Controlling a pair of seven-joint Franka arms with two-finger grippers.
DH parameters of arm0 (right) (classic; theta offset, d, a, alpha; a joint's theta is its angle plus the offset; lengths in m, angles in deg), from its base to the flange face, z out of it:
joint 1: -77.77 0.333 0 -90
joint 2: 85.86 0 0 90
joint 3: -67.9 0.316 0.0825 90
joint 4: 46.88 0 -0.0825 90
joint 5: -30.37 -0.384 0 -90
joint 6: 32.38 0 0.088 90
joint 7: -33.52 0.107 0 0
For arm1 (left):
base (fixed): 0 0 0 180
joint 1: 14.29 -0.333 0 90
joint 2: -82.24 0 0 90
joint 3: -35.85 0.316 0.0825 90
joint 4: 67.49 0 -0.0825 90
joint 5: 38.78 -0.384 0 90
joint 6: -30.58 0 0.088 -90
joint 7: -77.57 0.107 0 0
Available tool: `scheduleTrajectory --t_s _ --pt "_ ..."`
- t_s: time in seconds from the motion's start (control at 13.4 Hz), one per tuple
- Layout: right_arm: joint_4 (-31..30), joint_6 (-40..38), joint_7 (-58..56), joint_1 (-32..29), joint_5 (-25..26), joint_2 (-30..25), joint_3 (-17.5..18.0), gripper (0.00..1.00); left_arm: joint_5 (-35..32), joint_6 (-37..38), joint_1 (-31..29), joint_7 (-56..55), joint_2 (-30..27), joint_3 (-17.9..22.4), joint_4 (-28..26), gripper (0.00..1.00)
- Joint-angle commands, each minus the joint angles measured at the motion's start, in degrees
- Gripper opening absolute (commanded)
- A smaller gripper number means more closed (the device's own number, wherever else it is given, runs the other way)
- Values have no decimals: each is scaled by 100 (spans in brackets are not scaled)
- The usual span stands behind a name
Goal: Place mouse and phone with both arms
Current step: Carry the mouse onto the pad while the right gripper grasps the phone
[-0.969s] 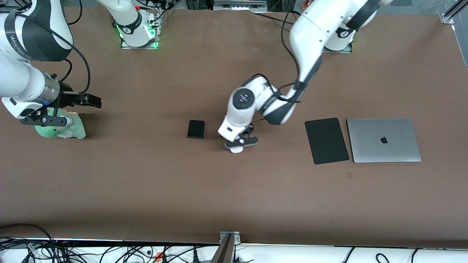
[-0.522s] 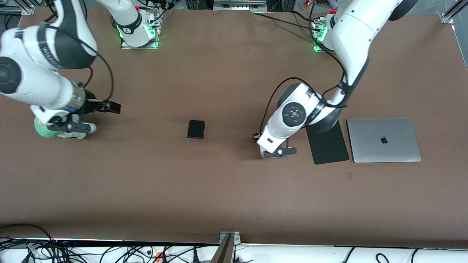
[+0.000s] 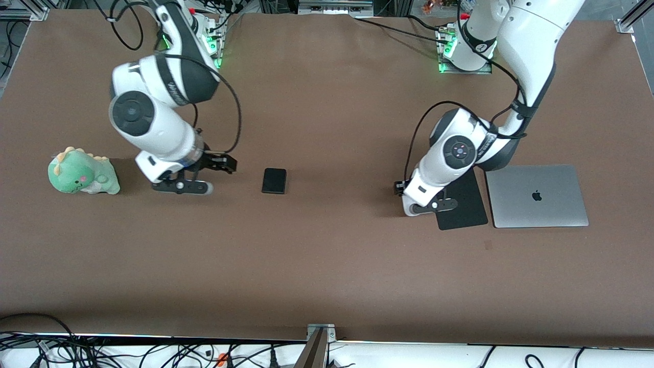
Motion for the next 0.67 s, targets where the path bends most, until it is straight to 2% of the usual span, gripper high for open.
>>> scheduleTrajectory --t_s 0.0,0.3,0.6 --pt "59 587 380 358 -70 388 -49 100 -176 -224 -601 405 -307 -87 -631 26" --pt "-37 1537 381 684 -53 907 -49 100 -361 -338 -1156 836 -263 -87 -869 28" --pt "-730 2495 381 824 -44 987 -58 100 -633 -338 -1201 845 -237 -78 -878 31"
